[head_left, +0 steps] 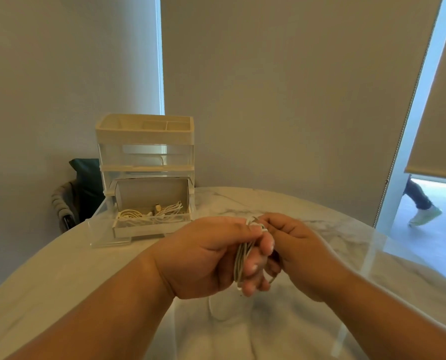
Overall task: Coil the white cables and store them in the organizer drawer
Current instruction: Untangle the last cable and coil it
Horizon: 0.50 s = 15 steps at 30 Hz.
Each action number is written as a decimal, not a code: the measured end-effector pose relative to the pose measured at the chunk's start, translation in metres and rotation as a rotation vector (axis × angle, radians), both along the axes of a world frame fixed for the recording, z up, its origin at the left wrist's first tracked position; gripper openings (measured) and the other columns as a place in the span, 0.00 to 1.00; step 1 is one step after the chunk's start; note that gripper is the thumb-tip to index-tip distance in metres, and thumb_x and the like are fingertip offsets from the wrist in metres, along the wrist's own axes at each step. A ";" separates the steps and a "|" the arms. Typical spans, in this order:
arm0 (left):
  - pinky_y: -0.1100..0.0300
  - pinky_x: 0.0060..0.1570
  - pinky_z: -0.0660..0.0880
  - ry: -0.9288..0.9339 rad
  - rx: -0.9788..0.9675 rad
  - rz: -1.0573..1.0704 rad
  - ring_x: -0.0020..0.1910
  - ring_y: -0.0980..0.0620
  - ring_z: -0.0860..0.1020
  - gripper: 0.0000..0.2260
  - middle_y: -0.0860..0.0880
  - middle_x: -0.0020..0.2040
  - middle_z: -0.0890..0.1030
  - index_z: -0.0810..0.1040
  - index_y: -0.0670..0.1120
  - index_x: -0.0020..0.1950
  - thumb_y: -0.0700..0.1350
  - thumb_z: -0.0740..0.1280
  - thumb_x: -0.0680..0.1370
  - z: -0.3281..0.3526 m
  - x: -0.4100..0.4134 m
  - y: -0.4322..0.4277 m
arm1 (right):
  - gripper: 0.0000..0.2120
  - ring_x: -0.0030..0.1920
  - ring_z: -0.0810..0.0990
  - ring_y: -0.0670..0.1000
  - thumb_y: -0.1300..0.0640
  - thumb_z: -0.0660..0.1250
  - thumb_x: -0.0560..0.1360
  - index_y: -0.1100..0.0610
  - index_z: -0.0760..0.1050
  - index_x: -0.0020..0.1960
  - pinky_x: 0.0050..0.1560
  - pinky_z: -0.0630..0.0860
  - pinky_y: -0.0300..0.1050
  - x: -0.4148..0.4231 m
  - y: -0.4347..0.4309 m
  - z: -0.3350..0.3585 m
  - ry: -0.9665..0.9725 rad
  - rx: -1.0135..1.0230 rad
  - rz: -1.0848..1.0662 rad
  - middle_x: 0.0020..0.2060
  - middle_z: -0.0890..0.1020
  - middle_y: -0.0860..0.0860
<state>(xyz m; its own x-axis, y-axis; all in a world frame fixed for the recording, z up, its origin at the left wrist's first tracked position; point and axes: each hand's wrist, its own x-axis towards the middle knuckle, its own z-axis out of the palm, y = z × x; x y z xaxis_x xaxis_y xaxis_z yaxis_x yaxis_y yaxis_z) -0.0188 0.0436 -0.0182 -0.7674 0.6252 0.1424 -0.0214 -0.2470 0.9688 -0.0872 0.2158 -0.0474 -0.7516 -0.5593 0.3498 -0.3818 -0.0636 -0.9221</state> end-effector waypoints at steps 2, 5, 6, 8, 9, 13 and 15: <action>0.53 0.48 0.79 0.017 0.038 0.052 0.32 0.48 0.80 0.12 0.44 0.34 0.78 0.80 0.39 0.47 0.44 0.60 0.79 0.000 0.000 0.002 | 0.09 0.33 0.69 0.61 0.54 0.63 0.77 0.58 0.79 0.44 0.30 0.69 0.44 -0.002 0.000 -0.001 -0.075 -0.050 0.039 0.33 0.71 0.66; 0.53 0.48 0.80 -0.016 0.101 0.106 0.35 0.46 0.83 0.12 0.42 0.36 0.82 0.83 0.39 0.47 0.45 0.63 0.76 0.001 -0.003 -0.003 | 0.03 0.27 0.65 0.55 0.61 0.67 0.73 0.59 0.80 0.43 0.29 0.72 0.42 0.000 0.004 0.010 -0.239 -0.263 0.066 0.29 0.68 0.57; 0.53 0.49 0.80 -0.021 0.109 0.114 0.35 0.46 0.83 0.12 0.43 0.37 0.82 0.83 0.40 0.47 0.45 0.63 0.76 0.001 -0.004 -0.006 | 0.04 0.26 0.65 0.52 0.62 0.66 0.72 0.61 0.79 0.44 0.28 0.74 0.42 0.002 0.006 0.014 -0.312 -0.353 0.071 0.28 0.67 0.56; 0.53 0.49 0.79 -0.017 0.120 0.124 0.35 0.47 0.83 0.13 0.43 0.37 0.83 0.84 0.41 0.46 0.46 0.62 0.77 0.002 -0.004 -0.009 | 0.07 0.24 0.65 0.50 0.62 0.62 0.71 0.62 0.76 0.47 0.26 0.74 0.44 0.003 0.009 0.021 -0.403 -0.455 0.110 0.28 0.67 0.54; 0.54 0.49 0.79 -0.013 0.131 0.126 0.35 0.48 0.83 0.14 0.44 0.37 0.83 0.84 0.42 0.46 0.46 0.61 0.78 0.001 -0.004 -0.009 | 0.07 0.24 0.65 0.50 0.62 0.61 0.72 0.62 0.75 0.47 0.25 0.71 0.44 0.002 0.009 0.022 -0.404 -0.437 0.111 0.28 0.67 0.54; 0.56 0.49 0.79 0.005 0.235 0.039 0.34 0.50 0.82 0.12 0.46 0.37 0.83 0.83 0.42 0.47 0.48 0.64 0.78 0.005 -0.003 -0.008 | 0.08 0.26 0.66 0.51 0.62 0.62 0.79 0.59 0.79 0.46 0.27 0.66 0.44 0.001 0.001 0.007 -0.191 -0.107 -0.071 0.30 0.71 0.58; 0.55 0.50 0.78 0.006 0.294 0.061 0.35 0.49 0.82 0.11 0.46 0.38 0.83 0.83 0.41 0.49 0.48 0.66 0.77 0.008 -0.002 -0.008 | 0.11 0.27 0.67 0.51 0.59 0.61 0.82 0.57 0.80 0.45 0.29 0.65 0.44 0.006 -0.006 -0.001 -0.121 0.003 -0.070 0.31 0.72 0.58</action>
<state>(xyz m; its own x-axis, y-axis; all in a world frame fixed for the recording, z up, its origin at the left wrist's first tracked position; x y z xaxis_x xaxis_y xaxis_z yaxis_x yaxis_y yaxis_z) -0.0209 0.0355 -0.0104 -0.8011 0.5088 0.3151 0.0076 -0.5178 0.8555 -0.0810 0.2098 -0.0487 -0.8255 -0.5048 0.2526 -0.2709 -0.0383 -0.9618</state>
